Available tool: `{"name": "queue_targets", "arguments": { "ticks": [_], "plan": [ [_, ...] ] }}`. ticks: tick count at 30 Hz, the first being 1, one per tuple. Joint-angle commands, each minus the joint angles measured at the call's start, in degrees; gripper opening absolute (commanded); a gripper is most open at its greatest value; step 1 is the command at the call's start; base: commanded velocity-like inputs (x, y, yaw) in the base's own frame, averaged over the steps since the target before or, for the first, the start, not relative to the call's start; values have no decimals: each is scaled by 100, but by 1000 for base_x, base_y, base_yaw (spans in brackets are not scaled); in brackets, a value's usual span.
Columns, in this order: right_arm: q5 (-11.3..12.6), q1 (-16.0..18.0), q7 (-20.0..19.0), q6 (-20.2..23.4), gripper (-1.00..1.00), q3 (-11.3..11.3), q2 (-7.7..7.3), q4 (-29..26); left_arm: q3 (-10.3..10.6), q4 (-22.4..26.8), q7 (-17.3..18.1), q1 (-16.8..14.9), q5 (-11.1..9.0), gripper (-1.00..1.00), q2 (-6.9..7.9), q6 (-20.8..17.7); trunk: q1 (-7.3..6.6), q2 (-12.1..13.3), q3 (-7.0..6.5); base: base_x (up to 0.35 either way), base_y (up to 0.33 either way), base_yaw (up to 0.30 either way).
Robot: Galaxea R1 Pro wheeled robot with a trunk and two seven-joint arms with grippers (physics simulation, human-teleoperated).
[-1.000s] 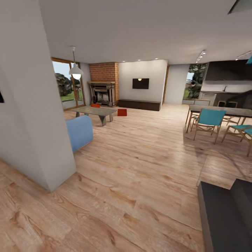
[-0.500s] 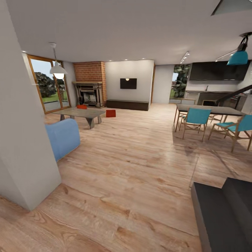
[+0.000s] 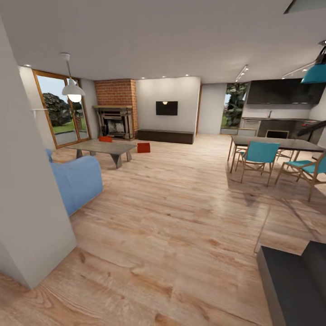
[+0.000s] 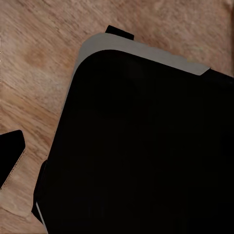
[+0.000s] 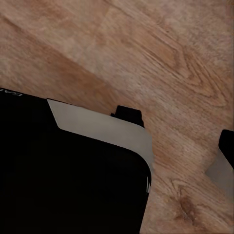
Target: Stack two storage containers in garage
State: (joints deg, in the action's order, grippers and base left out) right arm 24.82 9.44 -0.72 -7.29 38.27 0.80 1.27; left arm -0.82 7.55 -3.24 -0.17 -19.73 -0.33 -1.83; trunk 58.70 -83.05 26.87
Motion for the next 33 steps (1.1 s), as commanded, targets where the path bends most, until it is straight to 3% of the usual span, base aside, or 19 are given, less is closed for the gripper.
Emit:
{"name": "queue_targets", "arguments": {
  "ticks": [1,33],
  "plan": [
    [59,5,-8,-27,100,49,-1,14,-6,10,-19,0,-23,100,-2,-19,3,-3,6,322,71,0],
    [55,5,-8,-27,100,50,-9,14,3,10,-19,0,-23,100,-2,-67,3,-3,6,322,4,0]
  ]
}}
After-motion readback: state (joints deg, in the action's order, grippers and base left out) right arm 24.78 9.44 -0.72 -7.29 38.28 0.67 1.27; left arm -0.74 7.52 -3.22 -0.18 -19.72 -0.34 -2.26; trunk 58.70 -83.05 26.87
